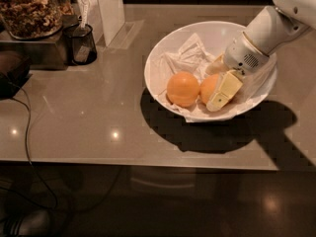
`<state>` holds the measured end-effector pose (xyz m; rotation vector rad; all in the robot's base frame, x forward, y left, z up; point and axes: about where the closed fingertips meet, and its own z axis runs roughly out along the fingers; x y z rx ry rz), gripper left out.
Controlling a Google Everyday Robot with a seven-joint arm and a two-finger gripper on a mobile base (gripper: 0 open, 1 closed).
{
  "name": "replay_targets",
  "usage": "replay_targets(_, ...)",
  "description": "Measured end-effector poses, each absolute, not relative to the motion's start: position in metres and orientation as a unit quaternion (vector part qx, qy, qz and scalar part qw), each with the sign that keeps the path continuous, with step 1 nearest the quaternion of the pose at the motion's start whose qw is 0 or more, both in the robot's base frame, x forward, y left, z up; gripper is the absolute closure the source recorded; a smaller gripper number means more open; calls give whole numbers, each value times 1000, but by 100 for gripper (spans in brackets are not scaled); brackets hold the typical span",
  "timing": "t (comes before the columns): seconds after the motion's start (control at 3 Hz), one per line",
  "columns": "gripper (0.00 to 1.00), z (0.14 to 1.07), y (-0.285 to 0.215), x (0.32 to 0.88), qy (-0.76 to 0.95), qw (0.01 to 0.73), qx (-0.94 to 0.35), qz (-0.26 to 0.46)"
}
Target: Pick orange from white bowl
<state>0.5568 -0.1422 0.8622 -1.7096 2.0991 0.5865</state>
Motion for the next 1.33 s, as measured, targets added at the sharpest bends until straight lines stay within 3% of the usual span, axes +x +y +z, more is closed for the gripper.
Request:
replay_targets(0.33,31,862,-142,557,745,185,-607,208)
replay_targets(1.33,99,858,-144,554,746,182,-605,211)
